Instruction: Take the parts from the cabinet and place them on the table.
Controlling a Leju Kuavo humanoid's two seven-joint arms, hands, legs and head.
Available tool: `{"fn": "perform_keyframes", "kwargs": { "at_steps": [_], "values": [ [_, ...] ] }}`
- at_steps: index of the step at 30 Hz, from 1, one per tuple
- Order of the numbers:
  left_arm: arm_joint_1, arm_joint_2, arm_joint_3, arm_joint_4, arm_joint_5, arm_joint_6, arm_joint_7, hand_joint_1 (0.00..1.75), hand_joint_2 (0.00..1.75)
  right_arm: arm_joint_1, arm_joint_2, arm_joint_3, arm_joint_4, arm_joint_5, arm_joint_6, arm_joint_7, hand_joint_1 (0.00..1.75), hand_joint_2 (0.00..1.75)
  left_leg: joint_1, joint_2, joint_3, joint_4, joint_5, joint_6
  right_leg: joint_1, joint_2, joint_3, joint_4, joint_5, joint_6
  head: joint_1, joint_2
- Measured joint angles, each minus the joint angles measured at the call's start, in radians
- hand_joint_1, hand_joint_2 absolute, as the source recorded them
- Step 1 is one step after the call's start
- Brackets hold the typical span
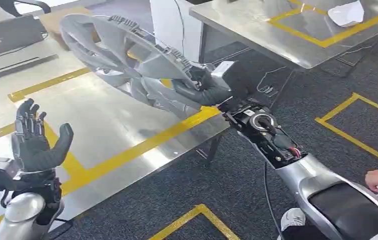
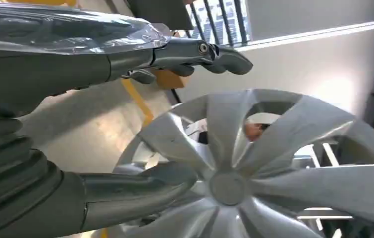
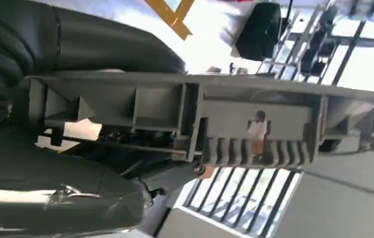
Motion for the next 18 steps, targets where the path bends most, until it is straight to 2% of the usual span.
{"fn": "perform_keyframes", "kwargs": {
  "at_steps": [7, 11, 14, 18],
  "values": [
    [0.002, 0.0, -0.005, 0.019, 0.008, -0.001, -0.02, 0.0, 1.75, -0.107, 0.058, 0.032, 0.204, 0.033, -0.003, -0.071, 1.75, 1.75, 0.0, -0.014, -0.005, 0.0, -0.002, 0.006, 0.0, -0.005, -0.001, -0.005, 0.008, 0.004, 0.021, 0.0],
    [0.002, 0.0, -0.006, 0.031, 0.008, -0.002, -0.025, 0.0, 1.75, -0.141, 0.086, 0.047, 0.298, 0.055, -0.011, -0.094, 1.75, 1.75, -0.004, -0.014, -0.006, 0.001, -0.002, 0.008, 0.0, -0.009, 0.006, -0.019, 0.001, 0.004, 0.031, 0.0],
    [-0.001, -0.001, -0.011, 0.039, 0.008, -0.008, -0.029, 0.0, 1.75, -0.166, 0.108, 0.055, 0.361, 0.091, -0.039, -0.117, 1.75, 1.75, -0.004, -0.011, -0.004, 0.0, 0.0, 0.01, 0.0, -0.008, 0.006, -0.019, 0.003, 0.007, 0.028, 0.0],
    [-0.022, -0.011, -0.025, 0.053, 0.011, -0.019, -0.039, 0.0, 1.75, -0.215, 0.139, 0.072, 0.435, 0.194, -0.122, -0.16, 1.75, 1.75, -0.002, -0.011, -0.004, 0.0, 0.004, 0.011, 0.001, -0.008, 0.005, -0.017, 0.005, 0.009, 0.024, 0.0]
  ]
}}
